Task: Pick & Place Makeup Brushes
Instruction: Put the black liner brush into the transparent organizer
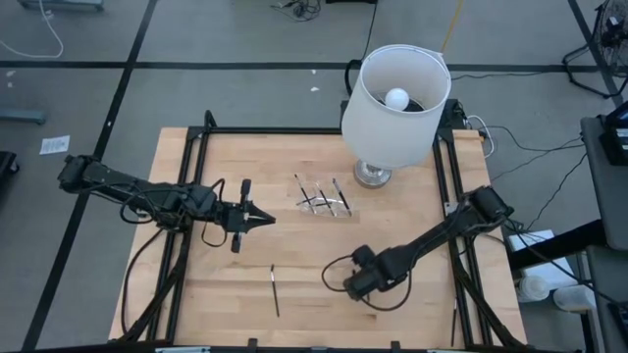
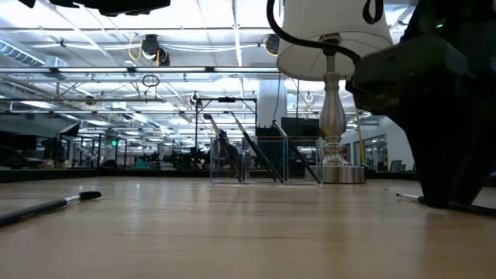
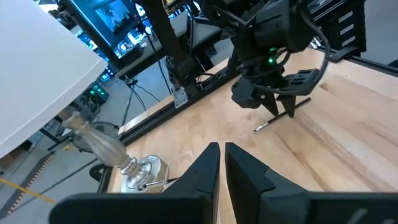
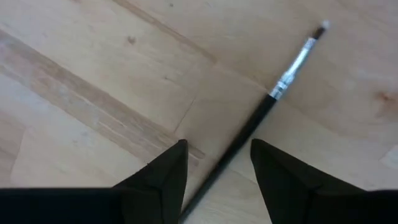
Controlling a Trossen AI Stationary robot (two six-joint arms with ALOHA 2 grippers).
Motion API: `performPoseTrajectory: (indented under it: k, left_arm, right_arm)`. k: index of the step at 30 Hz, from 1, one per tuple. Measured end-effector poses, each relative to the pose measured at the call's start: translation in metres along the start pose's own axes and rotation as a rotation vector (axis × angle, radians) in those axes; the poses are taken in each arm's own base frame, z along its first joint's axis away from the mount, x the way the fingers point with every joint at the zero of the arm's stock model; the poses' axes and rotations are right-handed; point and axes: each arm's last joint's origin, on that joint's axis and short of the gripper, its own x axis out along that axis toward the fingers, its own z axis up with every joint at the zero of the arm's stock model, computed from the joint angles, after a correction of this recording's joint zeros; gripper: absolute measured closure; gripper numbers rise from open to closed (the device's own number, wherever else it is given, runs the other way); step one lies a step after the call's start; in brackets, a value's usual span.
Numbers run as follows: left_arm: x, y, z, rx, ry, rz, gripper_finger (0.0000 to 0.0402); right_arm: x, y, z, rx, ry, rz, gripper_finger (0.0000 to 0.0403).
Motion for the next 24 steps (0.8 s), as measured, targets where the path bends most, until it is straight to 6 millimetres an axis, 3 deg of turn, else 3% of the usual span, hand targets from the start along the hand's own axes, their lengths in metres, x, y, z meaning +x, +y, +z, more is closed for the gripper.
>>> performPoseTrajectory:
  k: [13,17,24]
  left_arm:
    - [0.000,0.000,0.000,0.006,-0.003,-0.003,0.0366]
    - [0.000,0.000,0.000,0.000,0.000,-0.004,0.0366]
    - [0.000,-0.001,0.000,-0.059,0.005,-0.007,0.0366]
  right_arm:
    - [0.023,-0.028,-0.001,-0.010,0.028,-0.105,0.0240]
    - [0.026,-0.033,-0.001,-0.015,0.044,-0.120,0.0276]
    - [0.026,-0.036,0.001,-0.067,0.059,-0.142,0.0373]
